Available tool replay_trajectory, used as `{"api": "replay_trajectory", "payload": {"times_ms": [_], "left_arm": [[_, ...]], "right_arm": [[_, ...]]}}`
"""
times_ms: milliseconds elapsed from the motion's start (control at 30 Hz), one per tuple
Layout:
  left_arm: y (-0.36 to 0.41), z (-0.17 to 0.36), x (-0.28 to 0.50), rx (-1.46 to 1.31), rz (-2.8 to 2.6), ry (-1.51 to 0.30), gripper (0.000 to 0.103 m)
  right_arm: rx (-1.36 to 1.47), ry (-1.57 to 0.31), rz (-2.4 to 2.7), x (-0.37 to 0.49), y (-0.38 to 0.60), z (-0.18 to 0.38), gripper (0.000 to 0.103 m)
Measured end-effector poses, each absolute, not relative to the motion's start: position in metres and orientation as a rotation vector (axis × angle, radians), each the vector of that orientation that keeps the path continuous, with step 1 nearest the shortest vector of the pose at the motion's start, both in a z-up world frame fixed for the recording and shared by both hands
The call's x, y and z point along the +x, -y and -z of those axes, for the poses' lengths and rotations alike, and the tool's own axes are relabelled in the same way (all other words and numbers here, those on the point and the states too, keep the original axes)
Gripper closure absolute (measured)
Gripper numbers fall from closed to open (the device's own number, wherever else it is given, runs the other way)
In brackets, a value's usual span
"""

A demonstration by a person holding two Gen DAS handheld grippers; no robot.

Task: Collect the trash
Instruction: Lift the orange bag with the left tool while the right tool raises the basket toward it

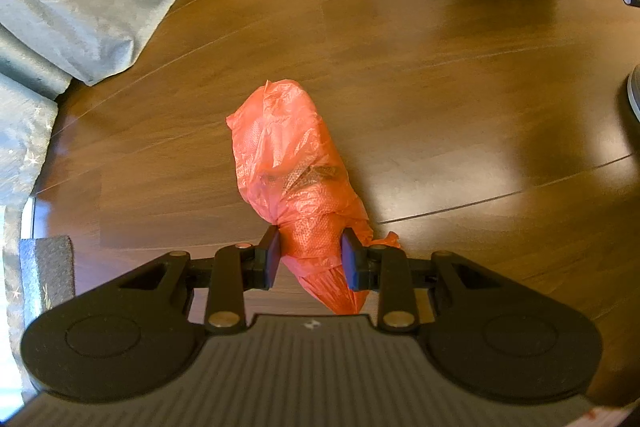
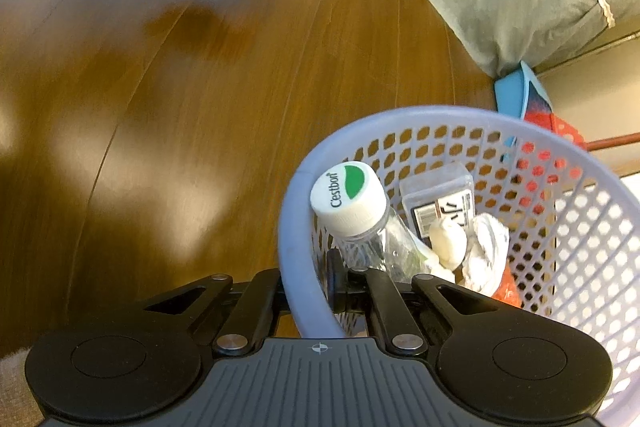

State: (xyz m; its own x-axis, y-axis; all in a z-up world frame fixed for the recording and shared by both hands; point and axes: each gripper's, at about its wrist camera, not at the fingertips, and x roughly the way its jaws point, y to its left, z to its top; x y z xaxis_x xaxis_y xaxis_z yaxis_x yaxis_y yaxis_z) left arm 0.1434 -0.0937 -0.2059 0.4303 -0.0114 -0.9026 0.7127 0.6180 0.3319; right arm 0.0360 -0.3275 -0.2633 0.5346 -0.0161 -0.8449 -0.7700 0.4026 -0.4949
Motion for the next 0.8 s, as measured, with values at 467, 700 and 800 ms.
{"api": "replay_trajectory", "payload": {"times_ms": [467,700,800], "left_arm": [[0.081,0.191,0.138,0.74,0.474,-1.028,0.076],[0.062,0.179,0.134,0.707,0.421,-1.022,0.076],[0.051,0.172,0.132,0.688,0.391,-1.02,0.076]], "right_arm": [[-1.044,-0.768,-0.721,0.034,0.295,0.251,0.103],[-1.02,-0.642,-0.848,0.028,0.268,0.245,0.103],[-1.003,-0.581,-0.921,0.026,0.25,0.241,0.103]]}}
